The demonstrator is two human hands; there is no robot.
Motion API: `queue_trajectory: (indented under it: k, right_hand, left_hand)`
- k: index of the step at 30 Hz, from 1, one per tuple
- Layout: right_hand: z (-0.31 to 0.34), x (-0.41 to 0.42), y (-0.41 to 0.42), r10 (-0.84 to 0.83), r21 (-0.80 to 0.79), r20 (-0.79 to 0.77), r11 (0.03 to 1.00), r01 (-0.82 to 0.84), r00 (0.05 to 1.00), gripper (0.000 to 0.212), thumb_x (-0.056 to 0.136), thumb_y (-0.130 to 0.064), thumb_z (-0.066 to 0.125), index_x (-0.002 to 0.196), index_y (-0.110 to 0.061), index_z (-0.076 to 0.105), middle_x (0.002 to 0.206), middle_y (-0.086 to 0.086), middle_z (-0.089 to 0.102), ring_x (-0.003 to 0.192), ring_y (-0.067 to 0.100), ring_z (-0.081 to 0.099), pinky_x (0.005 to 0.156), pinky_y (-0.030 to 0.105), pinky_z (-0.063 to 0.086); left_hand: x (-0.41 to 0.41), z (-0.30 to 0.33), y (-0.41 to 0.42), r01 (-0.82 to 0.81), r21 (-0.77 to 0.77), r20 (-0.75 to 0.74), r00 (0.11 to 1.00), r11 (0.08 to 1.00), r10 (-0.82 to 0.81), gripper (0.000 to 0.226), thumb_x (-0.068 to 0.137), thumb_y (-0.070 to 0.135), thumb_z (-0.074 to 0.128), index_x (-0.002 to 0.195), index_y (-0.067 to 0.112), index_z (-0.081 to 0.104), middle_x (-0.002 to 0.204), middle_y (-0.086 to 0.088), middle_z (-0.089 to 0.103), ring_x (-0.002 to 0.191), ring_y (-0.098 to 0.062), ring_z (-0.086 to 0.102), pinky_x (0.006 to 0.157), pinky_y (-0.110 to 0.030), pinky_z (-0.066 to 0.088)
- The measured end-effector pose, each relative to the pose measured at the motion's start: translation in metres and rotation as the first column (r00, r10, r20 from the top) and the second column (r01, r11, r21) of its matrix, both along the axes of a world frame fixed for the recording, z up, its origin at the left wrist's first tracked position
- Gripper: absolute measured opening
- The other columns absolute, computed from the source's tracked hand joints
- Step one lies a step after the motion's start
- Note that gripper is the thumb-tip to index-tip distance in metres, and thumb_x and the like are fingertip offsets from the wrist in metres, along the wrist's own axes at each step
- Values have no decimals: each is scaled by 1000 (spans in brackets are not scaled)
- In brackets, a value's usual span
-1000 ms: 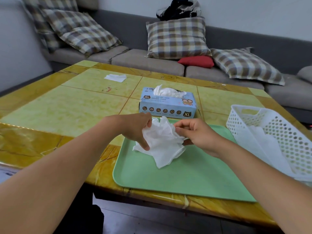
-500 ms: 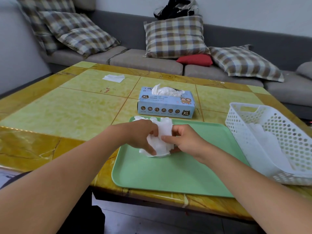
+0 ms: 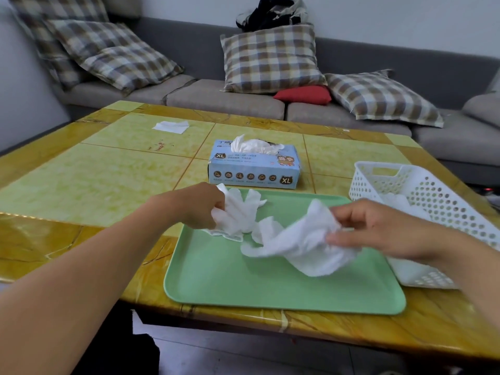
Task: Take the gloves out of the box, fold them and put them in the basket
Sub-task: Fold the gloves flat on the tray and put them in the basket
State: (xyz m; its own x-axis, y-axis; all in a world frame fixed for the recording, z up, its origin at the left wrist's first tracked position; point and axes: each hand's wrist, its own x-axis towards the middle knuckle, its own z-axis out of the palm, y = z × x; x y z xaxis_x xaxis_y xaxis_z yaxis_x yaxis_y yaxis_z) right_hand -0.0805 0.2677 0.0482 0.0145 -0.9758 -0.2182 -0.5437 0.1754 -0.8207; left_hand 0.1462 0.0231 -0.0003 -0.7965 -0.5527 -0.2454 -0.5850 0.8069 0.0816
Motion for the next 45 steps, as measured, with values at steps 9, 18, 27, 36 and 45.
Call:
queue_trajectory:
  k: [9, 18, 27, 36, 45]
  right_hand:
    - [23, -8, -15, -252, -22, 626, 940, 340, 738, 34, 95, -9, 57, 127, -1, 66, 122, 22, 69, 103, 29, 67, 87, 36, 58]
    - [21, -28, -1, -380, 52, 750, 850, 524, 542, 43, 85, -17, 67, 125, -2, 65, 109, 13, 68, 88, 21, 67, 72, 29, 60]
    - [28, 11, -16, -282, -67, 806, 830, 554, 520, 13, 91, -10, 65, 102, -4, 63, 107, 20, 69, 86, 25, 71, 81, 38, 63]
    - [33, -5, -4, -521, -426, 275, 687, 589, 808, 40, 77, -27, 84, 111, -11, 70, 99, 7, 74, 88, 18, 72, 78, 37, 62]
    - [4, -14, -20, -471, 112, 523, 864, 490, 711, 14, 83, -21, 76, 95, -14, 77, 93, 5, 78, 74, 16, 72, 66, 29, 58]
  left_hand:
    - [-61, 55, 117, 370, 784, -580, 722, 498, 377, 40, 91, 27, 73, 128, 15, 63, 118, -2, 74, 110, -18, 70, 93, -30, 56]
    - [-77, 58, 103, 362, 849, -527, 647, 385, 551, 17, 75, 25, 74, 80, 19, 58, 86, -3, 70, 73, -13, 65, 60, -20, 53]
    - [-77, 56, 118, 321, 643, -739, 499, 695, 453, 43, 80, 46, 76, 105, 14, 62, 101, -7, 71, 95, -18, 69, 89, -37, 55]
    - [-78, 54, 113, 425, 849, -507, 487, 314, 711, 27, 98, 0, 54, 120, 10, 67, 102, -12, 74, 83, -21, 71, 73, -31, 60]
    - [-77, 60, 106, 254, 963, -244, 700, 85, 672, 31, 107, 19, 41, 127, 8, 62, 119, -12, 73, 109, -25, 70, 87, -36, 60]
